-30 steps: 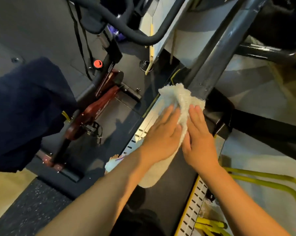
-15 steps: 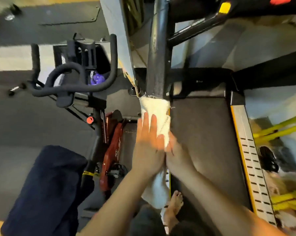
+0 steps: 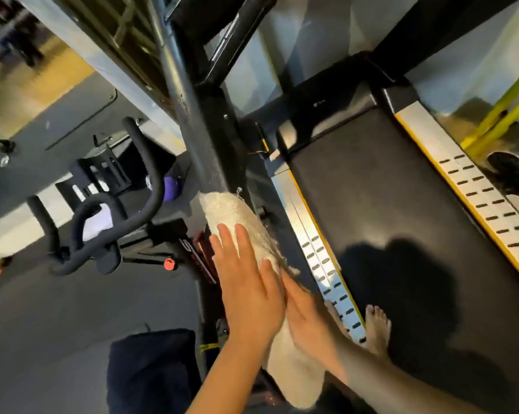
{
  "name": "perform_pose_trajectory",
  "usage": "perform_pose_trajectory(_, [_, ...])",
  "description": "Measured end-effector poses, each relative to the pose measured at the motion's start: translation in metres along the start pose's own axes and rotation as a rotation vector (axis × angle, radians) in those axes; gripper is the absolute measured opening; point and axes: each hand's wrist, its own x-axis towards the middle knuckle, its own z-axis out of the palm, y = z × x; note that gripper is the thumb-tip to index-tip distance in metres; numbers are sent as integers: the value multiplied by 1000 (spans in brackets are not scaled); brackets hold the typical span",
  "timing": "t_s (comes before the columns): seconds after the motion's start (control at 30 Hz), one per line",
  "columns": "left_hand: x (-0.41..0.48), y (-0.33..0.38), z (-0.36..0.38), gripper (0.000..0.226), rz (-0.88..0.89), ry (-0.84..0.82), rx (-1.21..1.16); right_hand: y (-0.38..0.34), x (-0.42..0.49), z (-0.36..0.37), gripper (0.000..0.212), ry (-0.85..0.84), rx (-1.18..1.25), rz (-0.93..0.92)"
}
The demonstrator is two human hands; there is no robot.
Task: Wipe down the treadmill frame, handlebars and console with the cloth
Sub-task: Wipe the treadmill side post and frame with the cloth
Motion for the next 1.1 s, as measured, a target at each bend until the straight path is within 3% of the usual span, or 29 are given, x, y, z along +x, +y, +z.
perform_pose_trajectory(0.17, [33,2,-6,76,178,-47,189,0,25,-4,41,-149,-3,163])
perform_pose_trajectory(0.3, [61,5,-12,80,161,-70,169,-6,85,-3,38,-96,160,139])
perform_pose_trajectory(0.4, [41,2,-11,68,160,-59,137,-6,75,1,37,-91,260,148])
perform_pose_trajectory(0.53, [32,-3,-8,64,149,-46,127,11,54,10,39,-119,229,192])
perform_pose_trajectory(0.73, [57,-3,-15,72,159,-58,105,-16,109,-2,42,-83,294,187])
perform_pose_trajectory(0.93, [52,-1,-15,72,156,-63,62,6,54,6,43,-145,348,215])
perform_pose_trajectory(1.1, [54,0,-16,72,163,-54,48,-25,104,-13,47,-136,429,170])
